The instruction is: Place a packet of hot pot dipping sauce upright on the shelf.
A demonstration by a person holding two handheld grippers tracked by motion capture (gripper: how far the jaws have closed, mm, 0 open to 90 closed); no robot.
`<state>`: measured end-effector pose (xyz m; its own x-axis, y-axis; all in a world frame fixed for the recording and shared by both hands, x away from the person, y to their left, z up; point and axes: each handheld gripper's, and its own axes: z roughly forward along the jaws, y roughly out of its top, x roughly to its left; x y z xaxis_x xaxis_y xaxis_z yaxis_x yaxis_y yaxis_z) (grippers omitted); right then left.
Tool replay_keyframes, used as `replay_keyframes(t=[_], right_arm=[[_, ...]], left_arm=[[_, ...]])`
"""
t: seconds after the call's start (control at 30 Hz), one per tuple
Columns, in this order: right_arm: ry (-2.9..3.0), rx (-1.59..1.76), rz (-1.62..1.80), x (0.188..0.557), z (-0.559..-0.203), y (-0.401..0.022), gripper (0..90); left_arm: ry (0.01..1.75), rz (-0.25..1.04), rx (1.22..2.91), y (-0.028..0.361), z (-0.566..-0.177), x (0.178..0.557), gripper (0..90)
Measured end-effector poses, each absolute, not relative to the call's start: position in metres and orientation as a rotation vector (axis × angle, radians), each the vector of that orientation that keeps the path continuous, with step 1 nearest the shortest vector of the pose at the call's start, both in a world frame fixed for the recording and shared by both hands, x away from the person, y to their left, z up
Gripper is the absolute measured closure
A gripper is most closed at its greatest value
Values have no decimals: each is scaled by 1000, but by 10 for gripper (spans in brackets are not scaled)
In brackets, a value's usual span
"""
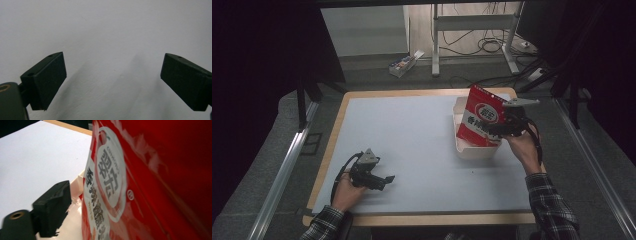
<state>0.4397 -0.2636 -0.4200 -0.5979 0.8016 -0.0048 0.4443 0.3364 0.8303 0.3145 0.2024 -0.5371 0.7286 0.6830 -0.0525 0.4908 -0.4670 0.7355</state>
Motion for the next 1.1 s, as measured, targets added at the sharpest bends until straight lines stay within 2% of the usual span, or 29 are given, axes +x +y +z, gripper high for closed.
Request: replay_keyframes(t=[0.43, 1.1], right_arm=[[2225, 1080, 1156, 431, -422, -261, 45], [2231, 1070, 1129, 412, -437, -271, 43]], left_arm=[[881, 319, 2158, 203, -537, 314, 66], [874, 318, 2156, 203, -536, 314, 66]])
